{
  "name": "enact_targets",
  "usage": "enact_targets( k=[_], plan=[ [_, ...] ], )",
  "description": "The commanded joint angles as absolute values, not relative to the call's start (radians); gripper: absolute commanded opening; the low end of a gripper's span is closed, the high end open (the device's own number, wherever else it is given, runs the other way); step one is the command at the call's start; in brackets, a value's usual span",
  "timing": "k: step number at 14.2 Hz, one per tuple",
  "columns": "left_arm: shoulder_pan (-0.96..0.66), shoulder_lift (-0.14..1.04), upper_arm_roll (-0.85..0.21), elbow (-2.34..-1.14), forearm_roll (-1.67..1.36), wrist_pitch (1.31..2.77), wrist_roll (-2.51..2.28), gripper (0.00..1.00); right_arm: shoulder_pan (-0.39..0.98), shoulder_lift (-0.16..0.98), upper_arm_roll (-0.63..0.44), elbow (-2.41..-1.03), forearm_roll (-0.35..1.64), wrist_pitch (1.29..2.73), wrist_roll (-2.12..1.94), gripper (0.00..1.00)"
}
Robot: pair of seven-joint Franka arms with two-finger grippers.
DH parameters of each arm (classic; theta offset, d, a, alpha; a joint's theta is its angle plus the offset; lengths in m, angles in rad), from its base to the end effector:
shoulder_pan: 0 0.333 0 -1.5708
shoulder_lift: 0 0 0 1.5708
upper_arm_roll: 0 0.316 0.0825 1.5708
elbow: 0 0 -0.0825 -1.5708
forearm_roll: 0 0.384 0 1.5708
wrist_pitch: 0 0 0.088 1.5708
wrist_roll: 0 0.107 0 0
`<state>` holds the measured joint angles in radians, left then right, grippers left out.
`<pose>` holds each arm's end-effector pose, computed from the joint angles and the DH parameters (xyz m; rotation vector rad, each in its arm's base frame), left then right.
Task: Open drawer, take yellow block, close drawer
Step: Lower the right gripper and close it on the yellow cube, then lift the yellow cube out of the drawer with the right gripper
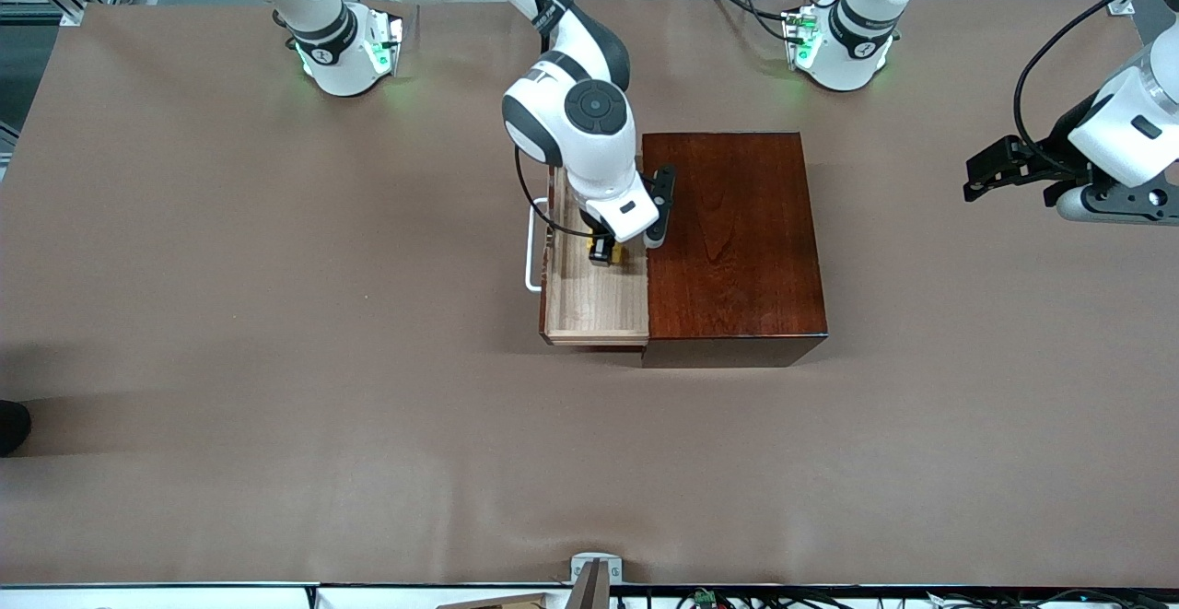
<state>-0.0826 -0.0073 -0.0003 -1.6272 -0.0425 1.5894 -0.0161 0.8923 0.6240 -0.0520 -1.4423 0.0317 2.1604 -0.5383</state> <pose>0.5502 -0.0502 0.6036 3.0986 -0.1013 -0.0505 0.4783 0.5465 0.3334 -2.4178 -1.9822 -0.1475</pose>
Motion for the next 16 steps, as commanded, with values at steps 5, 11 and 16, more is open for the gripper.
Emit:
enact_targets(
  k=[5, 11, 16],
  plan=[
    [-0.086, 0.000, -0.040, -1.592, -0.038, 1.565, -0.020, 1.00, 0.853, 0.456, -0.066, -1.442, 0.028, 2.016, -0.548, 0.00],
    [-0.087, 0.006, -0.205, -1.582, -0.054, 1.566, -0.028, 1.00, 0.628, 0.356, -0.064, -1.445, 0.037, 1.908, -0.548, 0.00],
    [-0.123, 0.067, -0.412, -1.566, -0.060, 1.607, -0.005, 1.00, 0.392, 0.356, -0.071, -1.459, 0.031, 1.901, -0.543, 0.00]
  ],
)
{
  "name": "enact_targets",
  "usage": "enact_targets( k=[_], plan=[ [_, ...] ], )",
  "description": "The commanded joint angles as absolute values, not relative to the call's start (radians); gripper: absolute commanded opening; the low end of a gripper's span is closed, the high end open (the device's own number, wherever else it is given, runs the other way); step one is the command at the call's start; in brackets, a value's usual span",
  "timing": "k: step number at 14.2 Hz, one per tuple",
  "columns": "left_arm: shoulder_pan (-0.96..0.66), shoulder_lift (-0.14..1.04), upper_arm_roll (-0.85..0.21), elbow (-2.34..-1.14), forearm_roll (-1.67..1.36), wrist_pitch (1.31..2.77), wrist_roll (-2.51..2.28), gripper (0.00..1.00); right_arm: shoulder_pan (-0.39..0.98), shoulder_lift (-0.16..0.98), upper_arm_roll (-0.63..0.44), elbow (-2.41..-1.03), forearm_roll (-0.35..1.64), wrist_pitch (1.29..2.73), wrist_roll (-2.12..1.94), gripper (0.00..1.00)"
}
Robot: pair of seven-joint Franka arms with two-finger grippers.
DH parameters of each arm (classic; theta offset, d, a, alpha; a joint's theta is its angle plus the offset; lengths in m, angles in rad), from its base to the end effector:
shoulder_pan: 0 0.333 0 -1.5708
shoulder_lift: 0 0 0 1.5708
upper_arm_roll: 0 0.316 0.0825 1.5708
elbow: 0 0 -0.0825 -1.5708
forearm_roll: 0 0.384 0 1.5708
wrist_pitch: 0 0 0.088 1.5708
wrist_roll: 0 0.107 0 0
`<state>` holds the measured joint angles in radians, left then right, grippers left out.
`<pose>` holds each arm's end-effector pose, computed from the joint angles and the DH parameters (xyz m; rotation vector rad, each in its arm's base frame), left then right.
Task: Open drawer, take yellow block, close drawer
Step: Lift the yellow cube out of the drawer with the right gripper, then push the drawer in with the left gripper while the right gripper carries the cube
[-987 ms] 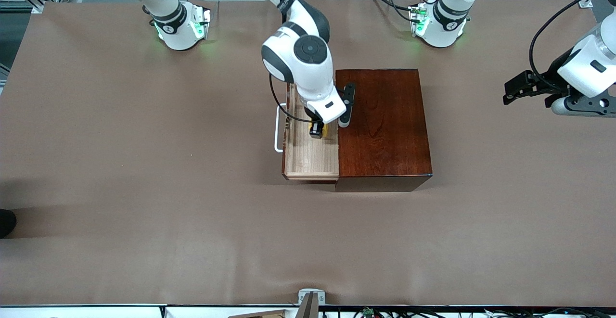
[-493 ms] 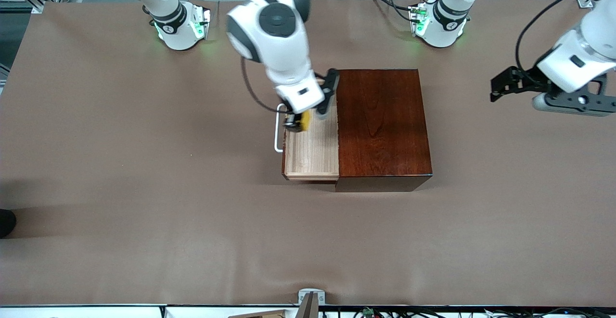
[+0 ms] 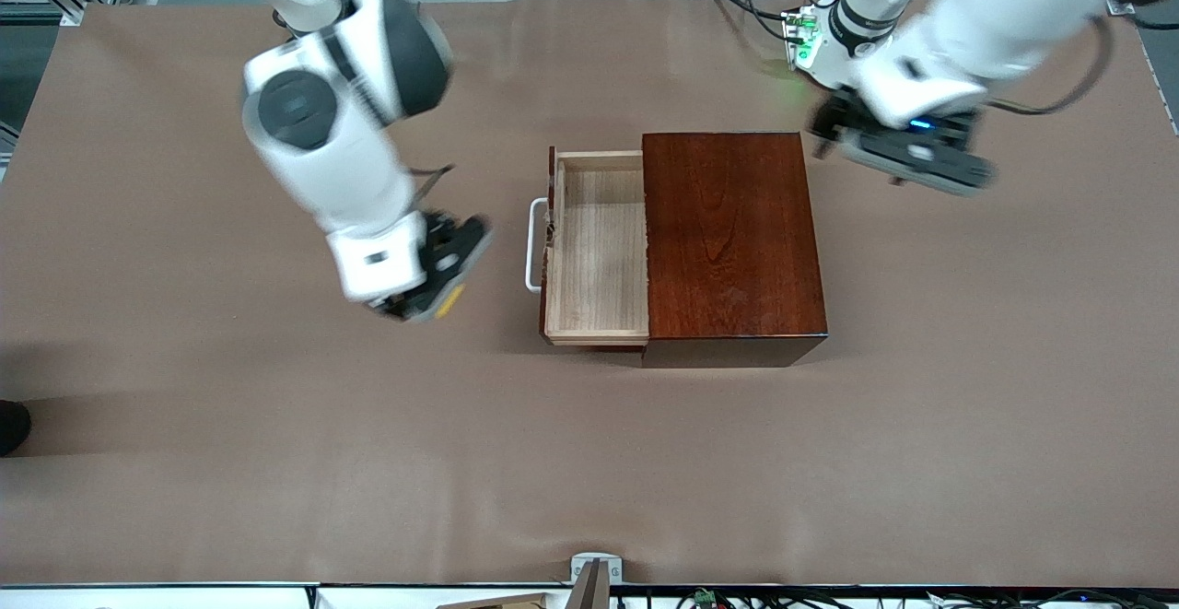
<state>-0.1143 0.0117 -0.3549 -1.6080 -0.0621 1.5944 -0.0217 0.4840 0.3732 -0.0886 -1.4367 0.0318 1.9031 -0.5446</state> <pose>0.4960 -0.2575 0.6031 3.0067 -0.6807 -0.0615 0.6249 0.2733 0.4888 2.7913 1.4155 0.1477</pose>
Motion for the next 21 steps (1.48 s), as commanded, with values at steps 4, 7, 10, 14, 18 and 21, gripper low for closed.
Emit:
enact_targets(
  k=[4, 7, 10, 14, 18, 21],
  plan=[
    [-0.195, 0.205, -0.546, -1.436, -0.055, 1.617, 0.185, 1.00, 0.168, 0.357, -0.071, -1.485, 0.029, 1.882, -0.548, 0.00],
    [-0.325, 0.332, -0.545, -1.364, -0.054, 1.730, 0.360, 1.00, 0.054, 0.356, -0.072, -1.522, 0.025, 1.887, -0.520, 0.00],
    [-0.438, 0.463, -0.542, -1.355, -0.023, 1.940, 0.547, 1.00, -0.029, 0.360, -0.071, -1.578, 0.025, 1.904, -0.441, 0.00],
    [-0.538, 0.612, -0.508, -1.332, 0.098, 2.115, 0.615, 1.00, -0.055, 0.368, -0.072, -1.630, 0.025, 1.917, -0.254, 0.00],
    [-0.603, 0.704, -0.424, -1.298, 0.138, 2.178, 0.670, 1.00, -0.054, 0.380, -0.071, -1.730, 0.029, 2.037, -0.127, 0.00],
    [-0.644, 0.722, -0.339, -1.298, 0.141, 2.206, 0.695, 1.00, -0.046, 0.425, -0.069, -1.810, 0.037, 2.213, -0.071, 0.00]
  ],
)
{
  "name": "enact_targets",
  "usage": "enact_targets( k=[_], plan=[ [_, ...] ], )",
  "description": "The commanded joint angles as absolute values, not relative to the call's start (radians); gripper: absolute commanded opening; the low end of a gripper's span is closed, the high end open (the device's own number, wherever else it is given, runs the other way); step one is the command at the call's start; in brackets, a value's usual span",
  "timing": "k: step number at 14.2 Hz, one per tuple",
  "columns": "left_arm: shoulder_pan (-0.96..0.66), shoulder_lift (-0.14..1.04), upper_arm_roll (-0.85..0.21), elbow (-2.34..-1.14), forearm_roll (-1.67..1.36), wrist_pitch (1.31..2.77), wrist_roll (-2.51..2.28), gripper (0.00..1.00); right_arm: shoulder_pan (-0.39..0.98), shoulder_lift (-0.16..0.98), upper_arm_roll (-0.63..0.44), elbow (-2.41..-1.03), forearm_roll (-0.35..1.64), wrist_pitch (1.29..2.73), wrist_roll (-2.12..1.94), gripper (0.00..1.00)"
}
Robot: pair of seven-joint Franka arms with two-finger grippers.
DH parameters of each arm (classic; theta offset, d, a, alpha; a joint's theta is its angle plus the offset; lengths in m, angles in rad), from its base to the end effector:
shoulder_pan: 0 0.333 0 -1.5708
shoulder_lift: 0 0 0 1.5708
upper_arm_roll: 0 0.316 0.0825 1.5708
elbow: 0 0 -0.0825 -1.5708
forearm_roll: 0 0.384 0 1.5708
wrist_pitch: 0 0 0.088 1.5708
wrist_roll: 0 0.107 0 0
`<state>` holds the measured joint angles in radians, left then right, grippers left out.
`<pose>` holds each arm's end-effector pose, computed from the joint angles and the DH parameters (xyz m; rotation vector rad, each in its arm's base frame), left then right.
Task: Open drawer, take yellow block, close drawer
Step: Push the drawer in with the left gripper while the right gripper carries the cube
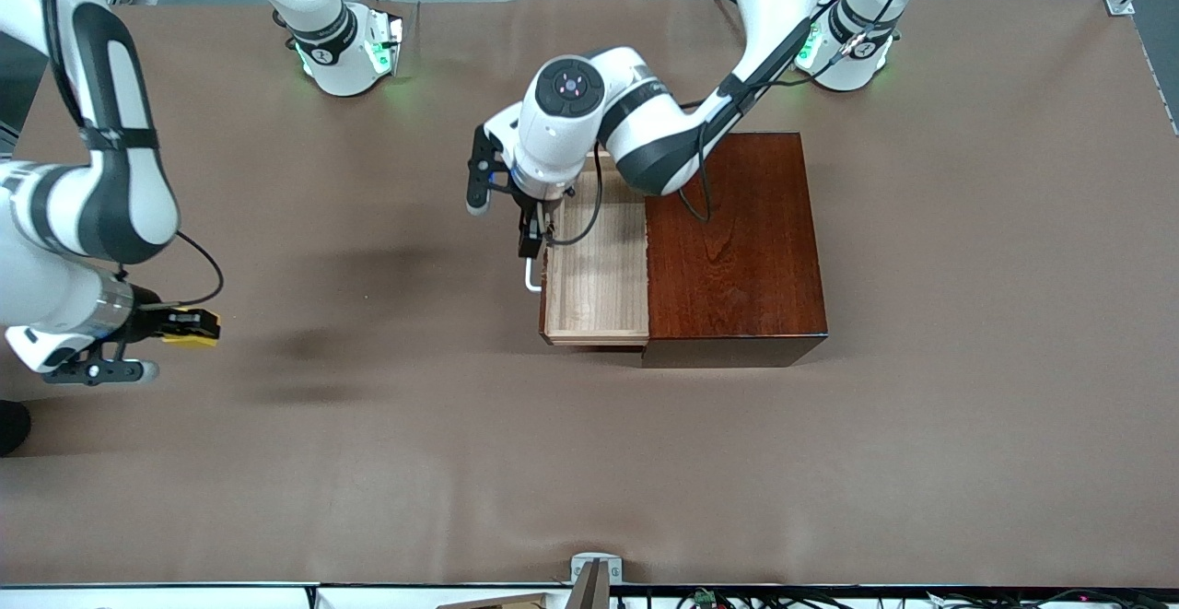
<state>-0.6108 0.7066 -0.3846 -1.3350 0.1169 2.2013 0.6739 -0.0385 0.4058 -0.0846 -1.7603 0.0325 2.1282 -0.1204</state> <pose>0.4688 -0.5871 0.3540 2.0441 -2.1437 0.2742 0.6444 -0.0738 0.3343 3.1392 -0.0222 -0.0577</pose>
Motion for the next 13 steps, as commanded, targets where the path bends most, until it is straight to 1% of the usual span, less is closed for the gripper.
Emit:
enact_targets(
  k=[1, 6, 8, 13],
  plan=[
    [-0.643, 0.733, -0.337, -1.298, 0.141, 2.212, 0.702, 1.00, -0.045, 0.437, -0.068, -1.821, 0.038, 2.245, -0.054, 0.00],
    [-0.649, 0.759, -0.318, -1.298, 0.141, 2.227, 0.704, 1.00, -0.043, 0.540, -0.063, -1.813, 0.041, 2.364, -0.049, 0.00],
    [-0.658, 0.764, -0.316, -1.299, 0.143, 2.227, 0.704, 1.00, -0.041, 0.577, -0.061, -1.810, 0.080, 2.400, -0.049, 0.00],
    [-0.678, 0.764, -0.314, -1.298, 0.143, 2.256, 0.699, 1.00, -0.041, 0.620, -0.063, -1.789, 0.091, 2.419, -0.063, 0.00]
  ],
)
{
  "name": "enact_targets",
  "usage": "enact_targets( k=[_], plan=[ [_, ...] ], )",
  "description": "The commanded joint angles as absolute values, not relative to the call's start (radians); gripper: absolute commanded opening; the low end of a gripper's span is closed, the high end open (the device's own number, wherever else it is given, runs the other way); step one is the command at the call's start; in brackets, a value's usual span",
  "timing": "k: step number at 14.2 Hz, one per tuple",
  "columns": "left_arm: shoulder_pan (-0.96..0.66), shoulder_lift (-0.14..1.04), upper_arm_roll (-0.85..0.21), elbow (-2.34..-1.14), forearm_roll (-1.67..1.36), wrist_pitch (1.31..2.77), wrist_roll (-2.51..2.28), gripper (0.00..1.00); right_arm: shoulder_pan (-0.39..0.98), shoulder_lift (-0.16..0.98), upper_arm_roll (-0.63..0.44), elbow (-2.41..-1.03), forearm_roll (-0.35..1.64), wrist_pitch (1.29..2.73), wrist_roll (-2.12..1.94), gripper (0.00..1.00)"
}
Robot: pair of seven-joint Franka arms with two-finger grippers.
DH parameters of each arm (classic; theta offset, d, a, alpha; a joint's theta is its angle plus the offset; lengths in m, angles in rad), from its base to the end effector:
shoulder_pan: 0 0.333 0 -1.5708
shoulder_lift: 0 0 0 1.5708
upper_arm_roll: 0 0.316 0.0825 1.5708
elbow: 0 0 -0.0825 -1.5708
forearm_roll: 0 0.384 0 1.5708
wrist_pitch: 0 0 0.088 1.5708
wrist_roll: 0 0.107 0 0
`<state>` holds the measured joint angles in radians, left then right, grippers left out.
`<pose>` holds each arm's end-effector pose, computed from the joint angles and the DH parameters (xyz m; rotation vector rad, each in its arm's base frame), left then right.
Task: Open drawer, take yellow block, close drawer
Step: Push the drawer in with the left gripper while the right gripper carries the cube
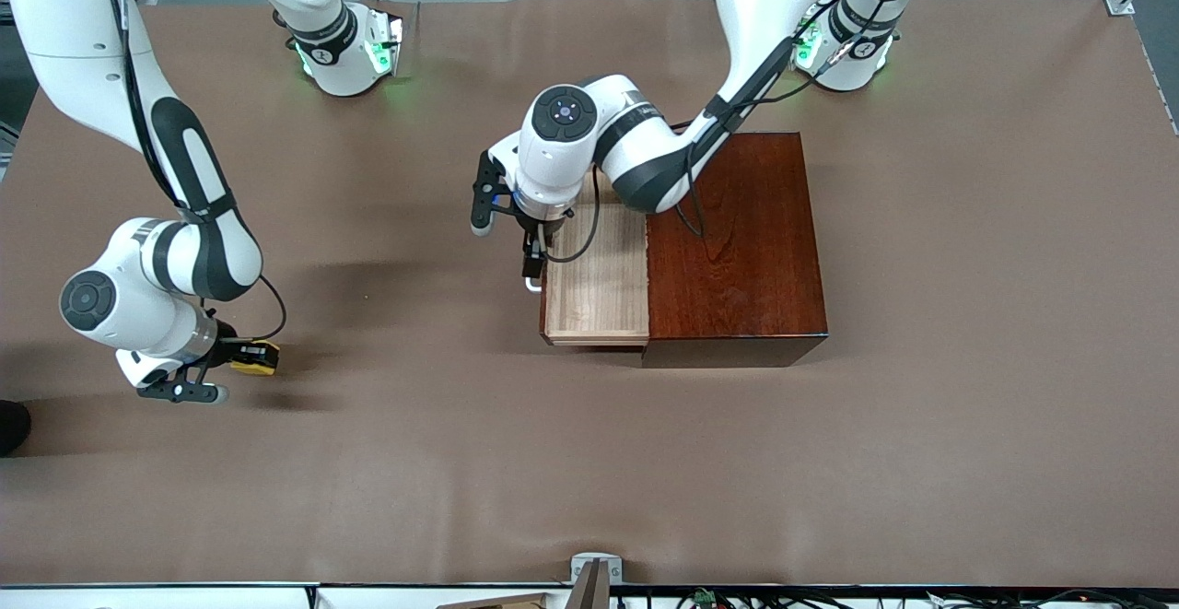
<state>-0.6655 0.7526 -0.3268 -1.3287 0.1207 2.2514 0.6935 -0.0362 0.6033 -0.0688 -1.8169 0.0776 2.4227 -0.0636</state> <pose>0.4665 -0.5963 0.3213 2.0318 -2.1907 0.2839 0.6480 -0.0650 0.2066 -3.1268 0.1369 -0.0089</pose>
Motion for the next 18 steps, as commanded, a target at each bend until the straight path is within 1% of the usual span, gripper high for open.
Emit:
enact_targets(
  k=[1, 3, 5, 7, 11, 12, 14, 15, 16, 18],
  plan=[
    [-0.672, 0.759, -0.314, -1.299, 0.144, 2.246, 0.699, 1.00, -0.043, 0.626, -0.061, -1.783, 0.086, 2.419, -0.064, 0.00],
    [-0.661, 0.749, -0.298, -1.299, 0.146, 2.208, 0.703, 1.00, -0.043, 0.640, -0.063, -1.766, 0.084, 2.419, -0.064, 0.01],
    [-0.658, 0.739, -0.281, -1.299, 0.149, 2.171, 0.703, 1.00, -0.037, 0.652, -0.063, -1.753, 0.084, 2.419, -0.063, 0.11],
    [-0.658, 0.733, -0.270, -1.301, 0.164, 2.139, 0.703, 1.00, -0.031, 0.658, -0.063, -1.749, 0.084, 2.421, -0.063, 0.13],
    [-0.655, 0.700, -0.250, -1.301, 0.212, 1.982, 0.703, 1.00, -0.031, 0.670, -0.063, -1.743, 0.083, 2.425, -0.061, 0.16],
    [-0.657, 0.696, -0.233, -1.301, 0.219, 1.936, 0.701, 1.00, -0.031, 0.670, -0.063, -1.741, 0.083, 2.425, -0.060, 0.24],
    [-0.655, 0.681, -0.221, -1.302, 0.247, 1.860, 0.700, 1.00, -0.031, 0.676, -0.063, -1.741, 0.081, 2.425, -0.057, 0.44],
    [-0.649, 0.677, -0.218, -1.302, 0.262, 1.826, 0.699, 1.00, -0.031, 0.676, -0.063, -1.741, 0.081, 2.425, -0.054, 0.49],
    [-0.635, 0.672, -0.213, -1.302, 0.271, 1.801, 0.699, 1.00, -0.029, 0.676, -0.063, -1.741, 0.081, 2.425, -0.054, 0.52],
    [-0.630, 0.658, -0.203, -1.302, 0.293, 1.757, 0.699, 1.00, -0.031, 0.676, -0.063, -1.743, 0.083, 2.425, -0.052, 0.80]
  ],
)
